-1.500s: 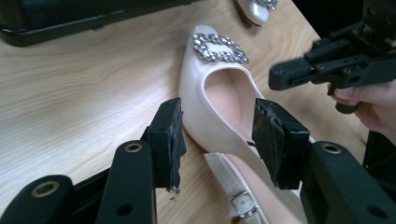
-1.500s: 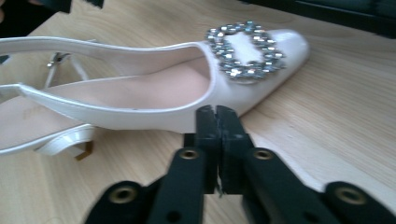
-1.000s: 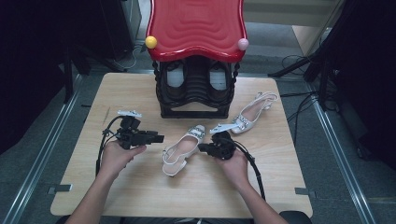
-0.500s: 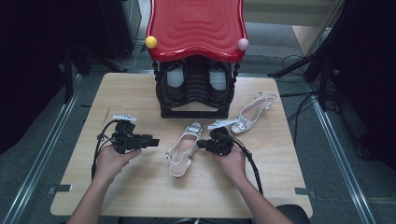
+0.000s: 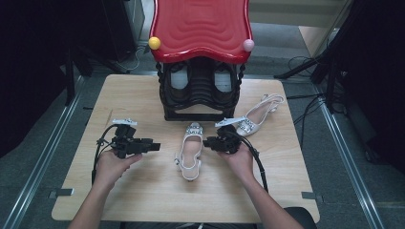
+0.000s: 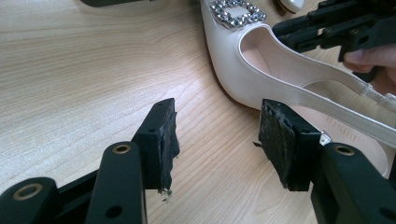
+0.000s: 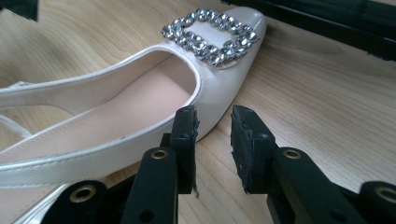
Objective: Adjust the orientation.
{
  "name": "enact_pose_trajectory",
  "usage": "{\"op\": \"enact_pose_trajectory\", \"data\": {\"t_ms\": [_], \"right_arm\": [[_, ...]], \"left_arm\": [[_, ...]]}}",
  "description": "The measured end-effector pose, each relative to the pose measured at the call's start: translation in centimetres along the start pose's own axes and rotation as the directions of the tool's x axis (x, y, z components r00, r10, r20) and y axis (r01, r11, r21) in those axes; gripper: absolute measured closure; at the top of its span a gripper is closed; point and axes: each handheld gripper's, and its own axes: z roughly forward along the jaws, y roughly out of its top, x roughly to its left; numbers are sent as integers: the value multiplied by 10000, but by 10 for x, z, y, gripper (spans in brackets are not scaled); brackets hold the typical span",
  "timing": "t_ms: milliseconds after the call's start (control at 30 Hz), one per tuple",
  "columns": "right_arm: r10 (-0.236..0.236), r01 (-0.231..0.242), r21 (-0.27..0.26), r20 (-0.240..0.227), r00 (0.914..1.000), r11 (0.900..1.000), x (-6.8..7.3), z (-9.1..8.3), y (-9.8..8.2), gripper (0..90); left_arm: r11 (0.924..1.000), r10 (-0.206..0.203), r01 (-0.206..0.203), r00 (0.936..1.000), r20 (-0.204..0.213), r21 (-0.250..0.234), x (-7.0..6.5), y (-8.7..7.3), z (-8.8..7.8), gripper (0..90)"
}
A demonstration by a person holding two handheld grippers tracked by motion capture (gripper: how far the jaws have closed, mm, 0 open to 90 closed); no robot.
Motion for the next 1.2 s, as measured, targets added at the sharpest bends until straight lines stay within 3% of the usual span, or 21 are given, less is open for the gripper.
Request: {"op": "enact_pose_trajectory", "data": {"t_ms": [400,633,867,1000,1200], "right_arm": [[-206,213,-346,221,9995,9992,-4,-26,-1,670],[-46,65,-706,257,9997,9975,-12,-46,0,719],[267,-201,-993,661,9975,9949,-33,-72,-1,858],[635,-495,-1346,1021,9927,9897,-48,-87,-2,886],[1250,-1037,-1445,1472,9812,9841,-75,-100,-4,891]], "left_arm": [[10000,-9,9,10000,-16,3,4,4,5,437],[10000,-34,34,10000,-39,43,5,5,6,434],[9999,-105,105,9999,8,4,6,8,9,412],[9999,-87,87,10000,18,73,7,8,11,411],[10000,-4,4,10000,-27,49,6,8,9,411]]}}
